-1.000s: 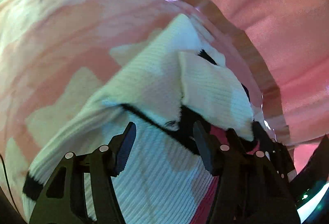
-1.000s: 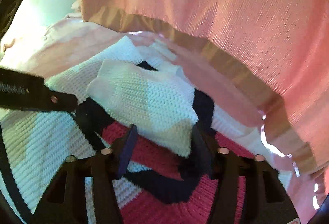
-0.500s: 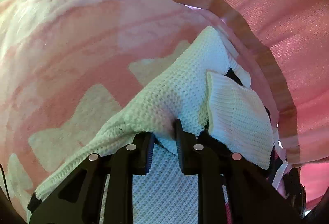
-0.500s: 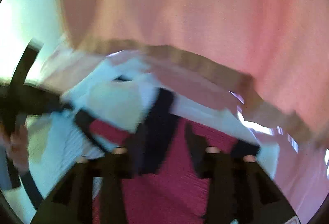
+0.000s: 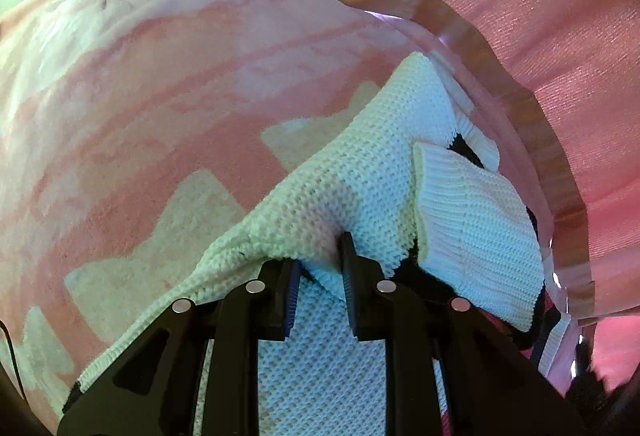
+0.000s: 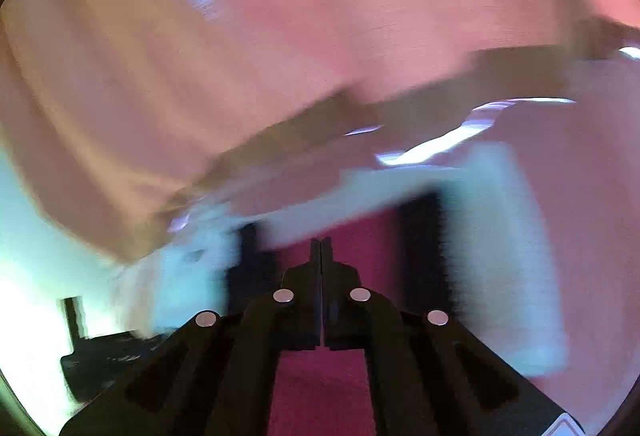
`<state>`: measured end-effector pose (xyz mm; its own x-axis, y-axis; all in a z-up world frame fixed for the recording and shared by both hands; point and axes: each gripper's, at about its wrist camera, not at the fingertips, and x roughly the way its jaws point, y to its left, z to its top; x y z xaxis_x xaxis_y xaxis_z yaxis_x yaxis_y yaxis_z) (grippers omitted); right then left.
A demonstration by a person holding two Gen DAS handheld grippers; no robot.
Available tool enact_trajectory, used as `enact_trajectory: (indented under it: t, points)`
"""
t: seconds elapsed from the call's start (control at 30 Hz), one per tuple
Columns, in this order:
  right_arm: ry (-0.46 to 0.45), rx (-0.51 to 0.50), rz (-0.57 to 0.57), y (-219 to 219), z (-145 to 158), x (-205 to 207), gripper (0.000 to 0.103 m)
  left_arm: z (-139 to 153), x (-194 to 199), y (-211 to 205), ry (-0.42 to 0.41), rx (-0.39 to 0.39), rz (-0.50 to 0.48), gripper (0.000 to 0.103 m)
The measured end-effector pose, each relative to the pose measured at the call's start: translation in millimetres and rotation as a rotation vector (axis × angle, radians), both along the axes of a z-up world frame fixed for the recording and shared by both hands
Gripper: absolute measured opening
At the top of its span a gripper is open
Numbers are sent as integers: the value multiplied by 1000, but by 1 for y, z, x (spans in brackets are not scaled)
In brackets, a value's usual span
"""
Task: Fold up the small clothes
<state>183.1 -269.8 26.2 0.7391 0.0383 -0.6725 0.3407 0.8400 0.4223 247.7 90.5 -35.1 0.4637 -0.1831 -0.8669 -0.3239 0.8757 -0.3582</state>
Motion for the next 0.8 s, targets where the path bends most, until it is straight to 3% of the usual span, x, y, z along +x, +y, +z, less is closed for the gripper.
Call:
enact_trajectory:
  t: [0.1,0.17,0.2,0.23,0.33,0.43,0.57,0.6,0.63,0.73,0.8]
  points:
    - [37,-213,123,28,5,-3,13,0,0,-1,1,-5,2,20]
    - [39,-330,288,74,13,9,33,0,0,0,2,-10,4,20]
    - [30,-388,346,95,17,12,50,0,0,0,3,-12,6,20]
    - [6,-486,443,130,19,19,54,0,-1,0,4,-13,10,20]
    - [10,-648,636,194,12,35,58,-1,-3,1,4,-20,18,20]
    - [39,-668,722,231,-4,57,58,-2,-2,3,6,-32,16,20]
    - [98,-650,737,254,-33,85,57,0,-3,5,8,-44,11,20]
    - [107,-623,737,252,-37,90,41,0,-3,5,9,-45,12,20]
    - [102,-579,735,249,-39,95,6,0,-3,5,9,-46,11,20]
    - [64,-452,595,212,-20,92,7,0,-3,4,10,-50,13,20]
    - [7,-355,438,166,4,78,7,1,-3,4,11,-51,12,20]
